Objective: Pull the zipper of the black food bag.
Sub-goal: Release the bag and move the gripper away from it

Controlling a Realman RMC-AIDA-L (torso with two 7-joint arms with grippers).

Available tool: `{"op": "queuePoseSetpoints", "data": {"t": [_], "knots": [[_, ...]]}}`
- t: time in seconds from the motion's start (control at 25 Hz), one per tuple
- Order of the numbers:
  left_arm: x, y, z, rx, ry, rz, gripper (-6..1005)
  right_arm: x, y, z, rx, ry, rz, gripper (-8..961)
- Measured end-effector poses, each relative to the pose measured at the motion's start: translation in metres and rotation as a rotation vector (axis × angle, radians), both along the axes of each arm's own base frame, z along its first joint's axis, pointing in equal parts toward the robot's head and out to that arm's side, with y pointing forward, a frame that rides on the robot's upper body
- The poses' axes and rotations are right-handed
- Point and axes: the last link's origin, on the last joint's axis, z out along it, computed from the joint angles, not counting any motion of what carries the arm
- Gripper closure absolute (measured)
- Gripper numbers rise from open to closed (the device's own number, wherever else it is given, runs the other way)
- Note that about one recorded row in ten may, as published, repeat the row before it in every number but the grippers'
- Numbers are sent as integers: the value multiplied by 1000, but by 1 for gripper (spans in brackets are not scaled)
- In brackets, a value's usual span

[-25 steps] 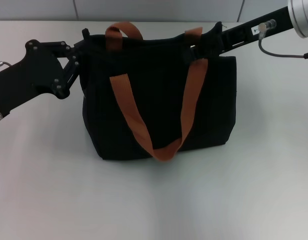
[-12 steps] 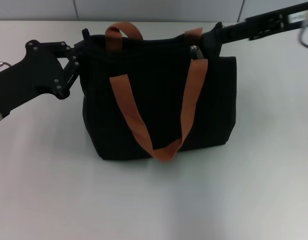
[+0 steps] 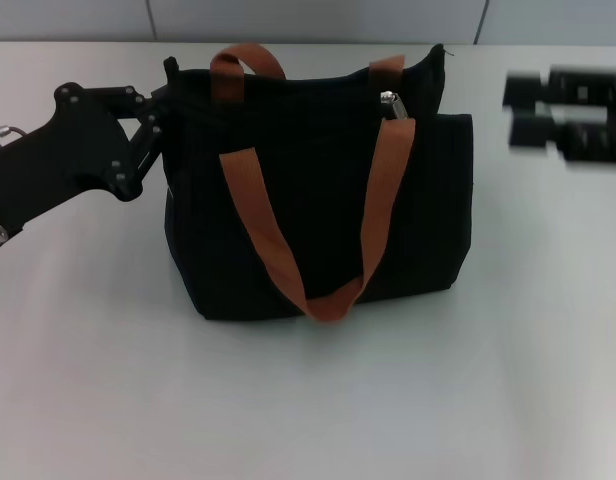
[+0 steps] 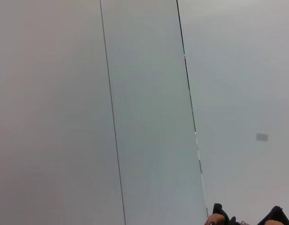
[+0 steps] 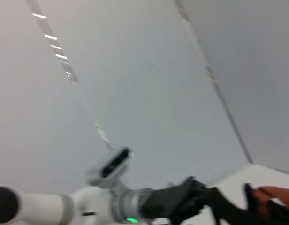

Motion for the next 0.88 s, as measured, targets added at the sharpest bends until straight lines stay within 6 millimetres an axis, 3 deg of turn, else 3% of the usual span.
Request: {"op": "queuePoseSetpoints", "data": {"t": [0.2,0.4,0.68,0.88], "knots": [[1,0,-1,-8,-2,2,959,37,-19,-22,48,83,136,311],[1,1,-1,-20,-8,8,959,62,-41,-49,64,30,226,300],[-1,1,1,-19,-9,17,959,79,-66,-90,86,-53,257,274],[-2,0,1,-19,-9,22,958,87,-73,-108,109,-104,253,255]]}}
